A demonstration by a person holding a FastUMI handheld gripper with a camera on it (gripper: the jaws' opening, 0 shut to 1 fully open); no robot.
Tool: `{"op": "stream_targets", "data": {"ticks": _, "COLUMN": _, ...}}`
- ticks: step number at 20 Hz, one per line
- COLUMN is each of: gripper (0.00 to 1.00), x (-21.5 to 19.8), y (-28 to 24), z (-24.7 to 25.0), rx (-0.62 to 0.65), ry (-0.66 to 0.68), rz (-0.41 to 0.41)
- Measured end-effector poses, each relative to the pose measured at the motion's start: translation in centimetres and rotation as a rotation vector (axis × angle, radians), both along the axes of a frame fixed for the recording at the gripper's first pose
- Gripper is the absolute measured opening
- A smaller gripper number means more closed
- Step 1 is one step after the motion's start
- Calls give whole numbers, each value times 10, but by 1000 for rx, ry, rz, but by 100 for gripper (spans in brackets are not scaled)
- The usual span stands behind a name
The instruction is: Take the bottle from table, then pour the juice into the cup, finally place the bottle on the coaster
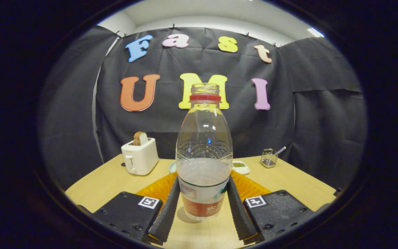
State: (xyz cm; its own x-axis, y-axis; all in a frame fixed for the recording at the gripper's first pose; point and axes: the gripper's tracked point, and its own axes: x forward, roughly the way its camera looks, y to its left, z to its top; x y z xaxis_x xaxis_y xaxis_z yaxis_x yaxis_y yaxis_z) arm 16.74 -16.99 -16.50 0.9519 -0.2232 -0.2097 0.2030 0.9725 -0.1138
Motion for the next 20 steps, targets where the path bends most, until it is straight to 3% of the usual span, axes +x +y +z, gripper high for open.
{"op": "stream_targets", "data": {"ticks": 12, "gripper": 76, "x": 43, "y": -1, "z": -83, "rx": -43, "ry": 99, "rz": 46}}
{"op": "stream_targets", "data": {"ticks": 20, "gripper": 77, "x": 57, "y": 1, "z": -118, "rx": 28, "ry": 107, "rz": 69}}
